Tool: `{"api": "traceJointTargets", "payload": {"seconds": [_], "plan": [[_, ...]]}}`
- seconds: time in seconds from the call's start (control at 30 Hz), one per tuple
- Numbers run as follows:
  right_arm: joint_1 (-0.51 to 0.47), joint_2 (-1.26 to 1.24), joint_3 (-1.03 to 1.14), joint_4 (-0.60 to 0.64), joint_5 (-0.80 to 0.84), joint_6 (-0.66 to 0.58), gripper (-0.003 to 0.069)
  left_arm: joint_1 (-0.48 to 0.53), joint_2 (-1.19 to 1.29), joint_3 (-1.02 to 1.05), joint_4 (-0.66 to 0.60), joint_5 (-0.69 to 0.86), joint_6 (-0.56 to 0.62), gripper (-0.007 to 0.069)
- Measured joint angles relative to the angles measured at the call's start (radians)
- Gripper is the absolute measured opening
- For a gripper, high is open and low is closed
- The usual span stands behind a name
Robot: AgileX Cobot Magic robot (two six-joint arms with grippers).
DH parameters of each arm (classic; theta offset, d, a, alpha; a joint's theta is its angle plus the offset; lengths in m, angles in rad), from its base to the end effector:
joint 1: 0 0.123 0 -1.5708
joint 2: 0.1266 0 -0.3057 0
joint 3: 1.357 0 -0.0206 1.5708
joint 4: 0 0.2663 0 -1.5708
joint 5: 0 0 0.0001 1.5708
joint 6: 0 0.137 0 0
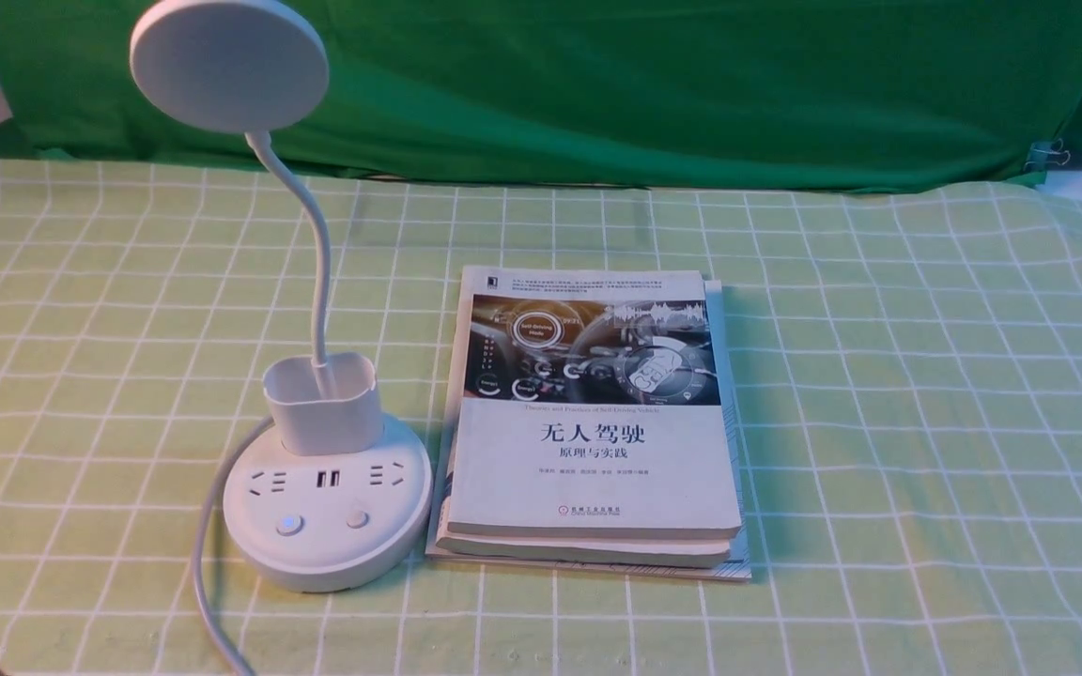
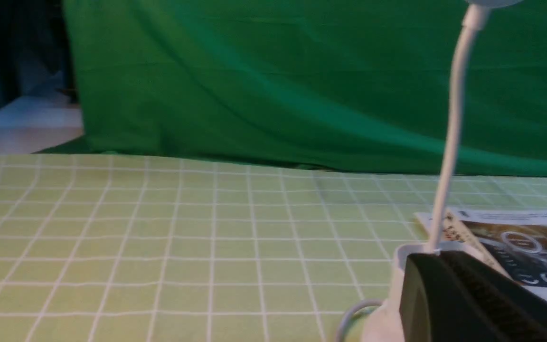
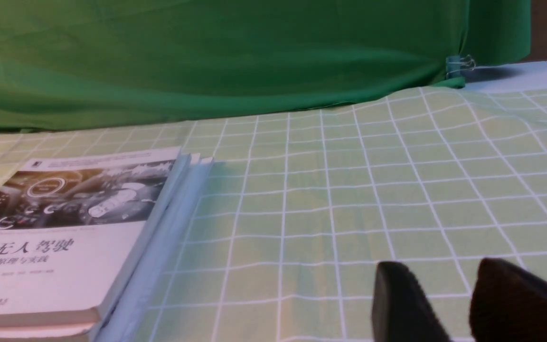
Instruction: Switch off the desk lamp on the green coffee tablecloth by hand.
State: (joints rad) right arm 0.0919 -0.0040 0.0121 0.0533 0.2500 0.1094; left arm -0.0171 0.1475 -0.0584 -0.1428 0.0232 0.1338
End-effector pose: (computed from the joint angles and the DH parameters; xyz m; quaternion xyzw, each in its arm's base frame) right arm 0.0948 0.0106 0.1786 0.0222 0.7644 0.0863 0.6385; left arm 0.1090 -0.0023 0.2223 0.0041 0.7158 -0.0103 0.6982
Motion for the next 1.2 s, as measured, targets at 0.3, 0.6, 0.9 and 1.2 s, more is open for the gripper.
{"api": "traceJointTargets", "payload": {"seconds": [0.3,0.6,0.9,1.2], "plan": [[0.000,0.000,0.000,0.000,-0.004,-0.001,0.0238,0.046,-0.146,0.065,-0.016,0.193,-0.069,0.0001],[0.000,0.000,0.000,0.000,-0.004,-0.001,0.0239,0.046,-0.150,0.066,-0.017,0.212,-0.078,0.0001],[0.000,0.000,0.000,0.000,-0.004,-0.002,0.0239,0.046,-0.150,0.066,-0.017,0.213,-0.078,0.0001],[0.000,0.000,0.000,0.000,-0.004,-0.002,0.0239,0.046,-0.150,0.066,-0.017,0.213,-0.078,0.0001]]}}
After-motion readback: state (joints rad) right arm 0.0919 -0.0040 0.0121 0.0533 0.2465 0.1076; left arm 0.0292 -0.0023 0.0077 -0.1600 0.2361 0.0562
